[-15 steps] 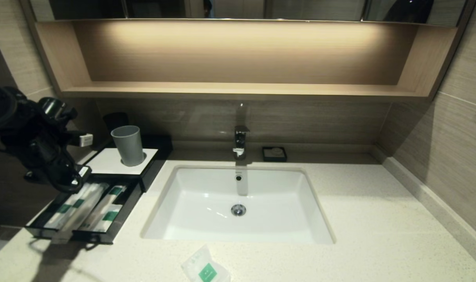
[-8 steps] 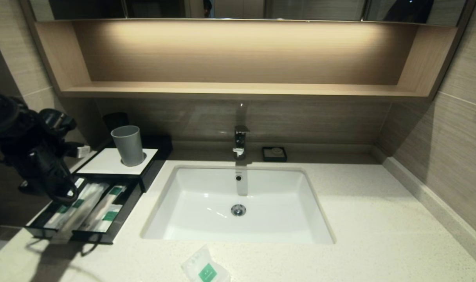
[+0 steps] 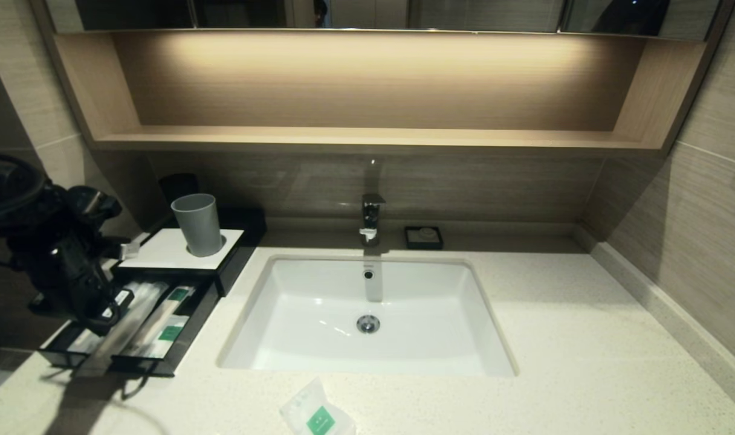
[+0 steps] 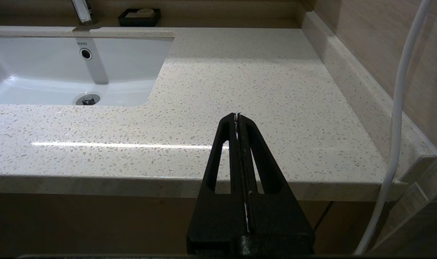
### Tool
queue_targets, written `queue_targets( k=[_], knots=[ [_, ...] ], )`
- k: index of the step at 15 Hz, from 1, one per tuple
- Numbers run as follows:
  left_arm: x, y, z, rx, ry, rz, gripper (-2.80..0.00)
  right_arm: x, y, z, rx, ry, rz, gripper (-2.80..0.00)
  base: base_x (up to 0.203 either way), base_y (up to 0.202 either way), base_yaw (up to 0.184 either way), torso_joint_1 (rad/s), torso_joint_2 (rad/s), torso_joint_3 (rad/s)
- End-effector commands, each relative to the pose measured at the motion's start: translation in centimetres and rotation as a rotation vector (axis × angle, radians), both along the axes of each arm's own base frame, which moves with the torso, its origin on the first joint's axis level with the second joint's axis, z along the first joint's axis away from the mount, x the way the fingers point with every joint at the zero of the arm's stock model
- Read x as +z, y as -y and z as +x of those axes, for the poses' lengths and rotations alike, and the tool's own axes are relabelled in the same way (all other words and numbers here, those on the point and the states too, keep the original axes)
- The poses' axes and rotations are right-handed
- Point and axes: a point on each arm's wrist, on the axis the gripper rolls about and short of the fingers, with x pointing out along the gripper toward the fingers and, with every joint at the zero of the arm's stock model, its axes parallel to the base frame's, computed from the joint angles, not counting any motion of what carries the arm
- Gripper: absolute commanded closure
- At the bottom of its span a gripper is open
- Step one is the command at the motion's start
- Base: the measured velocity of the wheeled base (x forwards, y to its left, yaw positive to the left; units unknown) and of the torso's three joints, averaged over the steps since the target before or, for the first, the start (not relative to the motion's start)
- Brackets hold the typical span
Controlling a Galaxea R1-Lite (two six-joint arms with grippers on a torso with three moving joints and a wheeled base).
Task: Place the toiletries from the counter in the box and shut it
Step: Place the bathroom toiletry into the drawer
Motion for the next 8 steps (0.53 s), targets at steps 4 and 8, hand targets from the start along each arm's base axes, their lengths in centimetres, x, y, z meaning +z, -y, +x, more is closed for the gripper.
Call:
queue_targets(
  k=[4,8],
  knots=[
    [-1.4,-0.1,0.2,-0.003,-0.054,-0.009,0.00,0.0,0.0,0.0,0.000,0.000,0.000,0.00,0.000,0.000,0.000,0.000,0.00,0.000],
    [-2.2,-0.1,0.5,-0.002,-0.078,-0.014,0.00,0.0,0.0,0.0,0.000,0.000,0.000,0.00,0.000,0.000,0.000,0.000,0.00,0.000]
  ],
)
